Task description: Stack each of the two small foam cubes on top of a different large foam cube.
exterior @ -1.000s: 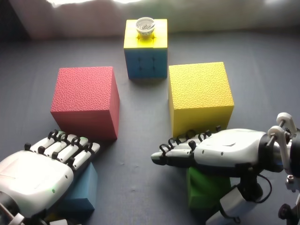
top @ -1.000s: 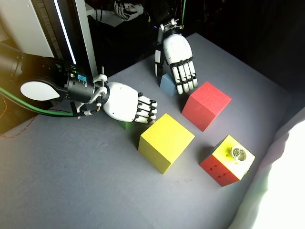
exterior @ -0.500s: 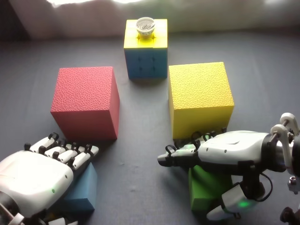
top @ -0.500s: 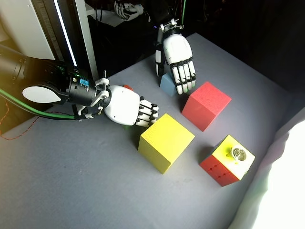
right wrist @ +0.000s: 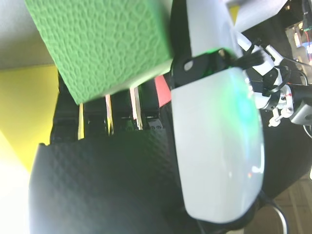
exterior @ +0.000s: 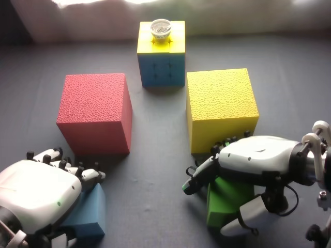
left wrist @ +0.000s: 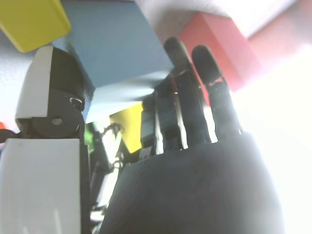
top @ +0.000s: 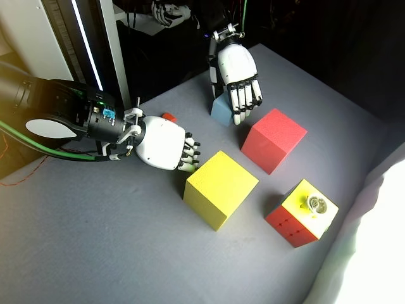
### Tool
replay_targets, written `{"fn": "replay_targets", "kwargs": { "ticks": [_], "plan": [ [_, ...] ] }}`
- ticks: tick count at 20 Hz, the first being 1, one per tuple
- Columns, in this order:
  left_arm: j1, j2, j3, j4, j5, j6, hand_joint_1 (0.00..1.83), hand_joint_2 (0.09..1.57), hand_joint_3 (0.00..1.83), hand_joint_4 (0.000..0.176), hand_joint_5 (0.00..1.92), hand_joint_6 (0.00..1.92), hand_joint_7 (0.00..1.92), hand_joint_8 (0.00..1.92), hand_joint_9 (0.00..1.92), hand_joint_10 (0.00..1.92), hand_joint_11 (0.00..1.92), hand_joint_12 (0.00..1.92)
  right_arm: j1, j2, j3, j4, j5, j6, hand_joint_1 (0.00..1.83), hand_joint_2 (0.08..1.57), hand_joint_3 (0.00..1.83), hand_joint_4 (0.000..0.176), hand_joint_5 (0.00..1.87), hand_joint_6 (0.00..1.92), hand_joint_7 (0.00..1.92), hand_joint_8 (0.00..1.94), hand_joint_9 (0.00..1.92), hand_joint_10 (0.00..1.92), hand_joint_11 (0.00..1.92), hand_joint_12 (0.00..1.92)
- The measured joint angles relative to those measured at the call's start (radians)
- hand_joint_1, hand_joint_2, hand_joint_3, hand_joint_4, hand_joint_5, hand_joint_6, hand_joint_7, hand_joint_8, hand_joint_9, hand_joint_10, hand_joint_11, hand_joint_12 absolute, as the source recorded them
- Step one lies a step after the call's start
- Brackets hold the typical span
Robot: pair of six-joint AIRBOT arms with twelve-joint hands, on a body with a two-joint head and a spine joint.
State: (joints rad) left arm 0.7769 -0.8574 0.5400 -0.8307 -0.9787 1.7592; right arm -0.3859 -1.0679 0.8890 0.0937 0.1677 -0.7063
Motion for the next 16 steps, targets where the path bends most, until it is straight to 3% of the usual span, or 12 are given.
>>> {"fn": "replay_targets", "kwargs": {
  "ticks": [1, 2, 3, 4, 10, 16],
  "plan": [
    [-0.002, 0.0, 0.0, 0.0, 0.001, -0.001, 1.19, 1.28, 0.0, 0.0, 0.61, 1.27, 0.77, 1.54, 0.57, 1.39, 0.42, 1.72, 0.0, 0.0, 0.0, 0.0, 0.005, 0.0, 1.19, 1.16, 0.0, 0.0, 0.85, 0.92, 0.96, 0.81, 0.9, 0.09, 0.32, 1.3],
    [-0.006, 0.0, 0.0, -0.002, 0.005, 0.002, 1.19, 1.27, 0.0, 0.0, 0.67, 1.24, 0.77, 1.57, 0.6, 1.42, 0.46, 1.72, 0.0, 0.001, 0.0, 0.0, 0.008, 0.0, 1.19, 1.17, 0.0, 0.019, 0.86, 1.11, 0.92, 1.05, 0.94, 0.1, 0.35, 1.3],
    [-0.011, 0.0, 0.0, -0.009, 0.008, 0.003, 1.18, 1.24, 0.0, 0.0, 0.78, 1.13, 0.74, 1.57, 0.62, 1.44, 0.47, 1.72, 0.0, 0.001, 0.0, 0.0, 0.013, -0.003, 1.32, 1.16, 0.0, 0.0, 0.89, 1.07, 0.92, 1.08, 0.78, 1.11, 0.42, 1.33],
    [-0.015, 0.0, -0.002, -0.018, 0.01, 0.006, 1.19, 1.23, 0.0, 0.0, 0.82, 1.1, 0.75, 1.56, 0.64, 1.44, 0.48, 1.73, 0.0, 0.003, -0.003, -0.001, 0.021, -0.028, 1.35, 1.17, 0.0, 0.0, 0.86, 1.12, 0.91, 1.11, 0.75, 1.33, 0.44, 1.34],
    [-0.077, 0.032, -0.03, -0.073, 0.068, 0.059, 1.19, 1.25, 0.0, 0.0, 0.8, 1.12, 0.69, 1.66, 0.56, 1.56, 0.42, 1.8, 0.001, 0.032, -0.043, -0.034, 0.026, -0.065, 1.35, 1.17, 0.0, 0.0, 0.87, 1.1, 0.9, 1.13, 0.72, 1.41, 0.43, 1.37],
    [-0.193, 0.127, -0.1, -0.211, 0.101, 0.183, 1.18, 1.26, 0.0, 0.0, 0.77, 1.16, 0.71, 1.64, 0.56, 1.66, 0.44, 1.91, 0.087, 0.065, -0.098, -0.117, 0.022, -0.06, 1.36, 1.15, 0.0, 0.0, 0.91, 1.04, 0.93, 1.07, 0.76, 1.38, 0.45, 1.33]
  ]
}}
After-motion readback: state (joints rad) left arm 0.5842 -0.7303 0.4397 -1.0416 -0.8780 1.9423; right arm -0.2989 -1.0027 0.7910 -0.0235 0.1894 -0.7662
